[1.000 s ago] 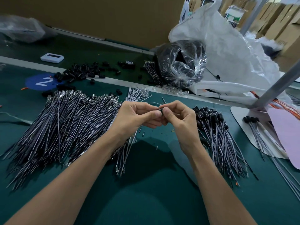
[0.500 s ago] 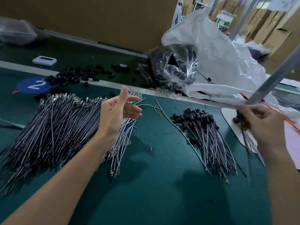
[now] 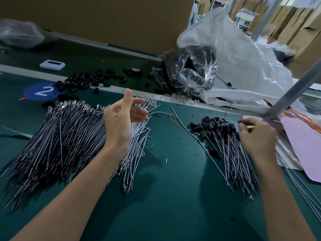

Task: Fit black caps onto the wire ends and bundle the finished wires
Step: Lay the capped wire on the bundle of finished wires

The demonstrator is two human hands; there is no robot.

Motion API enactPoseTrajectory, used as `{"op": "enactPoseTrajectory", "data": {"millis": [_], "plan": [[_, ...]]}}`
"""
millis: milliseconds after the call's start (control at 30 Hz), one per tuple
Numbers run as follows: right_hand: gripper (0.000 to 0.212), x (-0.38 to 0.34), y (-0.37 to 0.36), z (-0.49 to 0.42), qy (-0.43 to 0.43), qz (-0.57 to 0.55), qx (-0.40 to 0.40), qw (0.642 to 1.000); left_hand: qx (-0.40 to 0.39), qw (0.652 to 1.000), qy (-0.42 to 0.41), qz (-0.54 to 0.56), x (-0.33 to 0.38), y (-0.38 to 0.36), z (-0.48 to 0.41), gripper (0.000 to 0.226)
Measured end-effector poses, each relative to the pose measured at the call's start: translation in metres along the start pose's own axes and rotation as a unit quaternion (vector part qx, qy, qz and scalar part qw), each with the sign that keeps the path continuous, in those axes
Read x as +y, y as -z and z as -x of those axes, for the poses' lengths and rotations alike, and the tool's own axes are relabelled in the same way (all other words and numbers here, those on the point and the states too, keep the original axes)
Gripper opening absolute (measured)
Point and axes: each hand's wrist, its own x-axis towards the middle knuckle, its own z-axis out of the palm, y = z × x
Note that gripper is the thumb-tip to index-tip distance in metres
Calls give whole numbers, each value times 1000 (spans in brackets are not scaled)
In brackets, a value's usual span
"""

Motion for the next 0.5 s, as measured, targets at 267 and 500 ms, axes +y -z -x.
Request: {"op": "enactPoseTrajectory", "data": {"millis": [267,500], "plan": [[34,-117,-62,57,141,-75,-302,940,86,996,-17,23,-1,3,-4,45],[23,-152,-84,76,75,-28,-420,904,90,996,-18,23,-1,3,-5,45]]}}
